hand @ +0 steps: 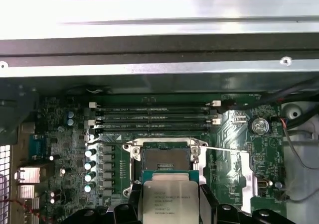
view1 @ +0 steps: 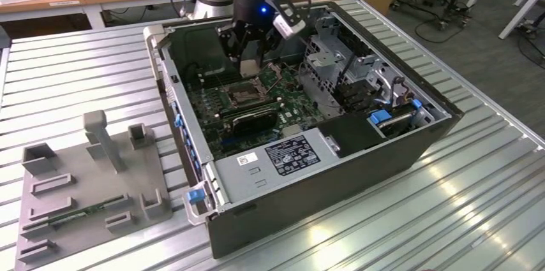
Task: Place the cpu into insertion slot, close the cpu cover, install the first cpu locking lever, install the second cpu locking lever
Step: 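Place the cpu into insertion slot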
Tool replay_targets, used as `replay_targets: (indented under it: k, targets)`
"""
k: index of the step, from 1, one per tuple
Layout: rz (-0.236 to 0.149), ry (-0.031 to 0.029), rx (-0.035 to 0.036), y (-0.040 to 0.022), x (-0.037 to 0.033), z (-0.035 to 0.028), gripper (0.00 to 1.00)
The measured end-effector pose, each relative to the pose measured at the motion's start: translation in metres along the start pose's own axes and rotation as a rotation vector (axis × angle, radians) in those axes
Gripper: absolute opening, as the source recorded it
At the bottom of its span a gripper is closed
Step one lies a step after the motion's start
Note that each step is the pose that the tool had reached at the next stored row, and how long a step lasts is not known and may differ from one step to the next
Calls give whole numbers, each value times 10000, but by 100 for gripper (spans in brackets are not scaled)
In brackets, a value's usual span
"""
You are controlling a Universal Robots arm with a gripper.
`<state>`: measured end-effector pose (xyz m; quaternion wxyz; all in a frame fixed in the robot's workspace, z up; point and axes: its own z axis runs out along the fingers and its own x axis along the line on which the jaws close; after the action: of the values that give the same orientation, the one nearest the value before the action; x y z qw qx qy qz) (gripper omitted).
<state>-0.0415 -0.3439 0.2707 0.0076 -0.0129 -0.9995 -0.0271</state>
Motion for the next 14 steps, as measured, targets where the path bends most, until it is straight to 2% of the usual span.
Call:
replay_targets:
  k: [6,14]
  targets:
    - [1,-3,115,3,16,100,54]
    - [16,-3,121,3,17,104,54]
